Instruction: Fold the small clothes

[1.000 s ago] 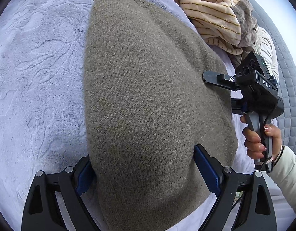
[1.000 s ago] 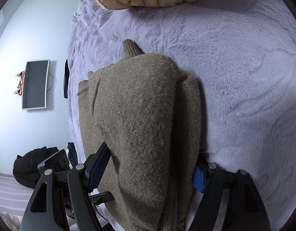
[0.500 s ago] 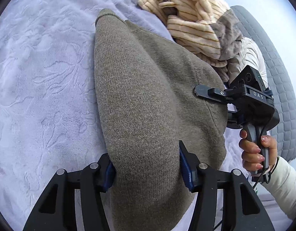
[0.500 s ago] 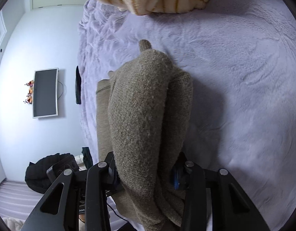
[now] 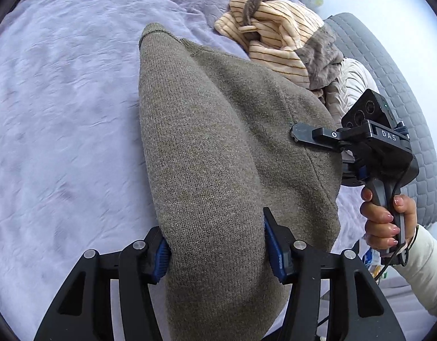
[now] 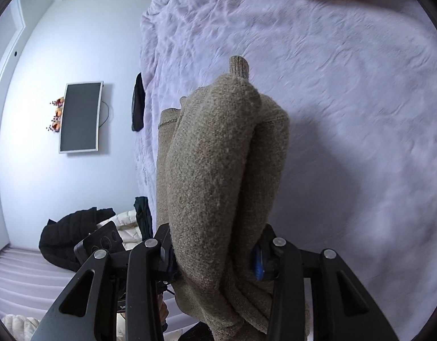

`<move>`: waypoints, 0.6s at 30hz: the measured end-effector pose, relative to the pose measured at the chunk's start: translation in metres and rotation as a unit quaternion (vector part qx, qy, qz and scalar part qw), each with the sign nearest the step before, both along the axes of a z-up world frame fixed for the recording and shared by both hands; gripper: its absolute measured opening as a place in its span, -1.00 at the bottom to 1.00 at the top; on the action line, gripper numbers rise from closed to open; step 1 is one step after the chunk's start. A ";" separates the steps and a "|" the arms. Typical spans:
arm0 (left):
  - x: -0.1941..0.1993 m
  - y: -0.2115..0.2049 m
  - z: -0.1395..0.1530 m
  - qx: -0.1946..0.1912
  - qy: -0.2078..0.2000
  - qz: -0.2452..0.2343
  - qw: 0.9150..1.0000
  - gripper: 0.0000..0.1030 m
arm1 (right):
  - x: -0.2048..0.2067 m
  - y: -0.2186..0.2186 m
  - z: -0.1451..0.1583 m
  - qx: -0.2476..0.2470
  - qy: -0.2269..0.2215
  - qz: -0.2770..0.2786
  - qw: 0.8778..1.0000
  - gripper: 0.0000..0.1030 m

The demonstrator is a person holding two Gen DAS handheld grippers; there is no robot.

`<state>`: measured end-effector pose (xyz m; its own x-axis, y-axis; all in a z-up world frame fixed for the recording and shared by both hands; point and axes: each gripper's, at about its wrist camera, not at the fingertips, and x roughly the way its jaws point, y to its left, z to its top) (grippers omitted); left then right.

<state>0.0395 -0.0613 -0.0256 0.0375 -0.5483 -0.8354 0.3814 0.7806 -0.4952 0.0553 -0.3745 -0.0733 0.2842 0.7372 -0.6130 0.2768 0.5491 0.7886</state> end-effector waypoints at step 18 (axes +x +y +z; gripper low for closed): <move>-0.035 0.118 -0.049 0.054 0.033 0.033 0.997 0.10 | -0.027 0.125 -0.050 -0.017 0.037 0.049 0.998 -0.18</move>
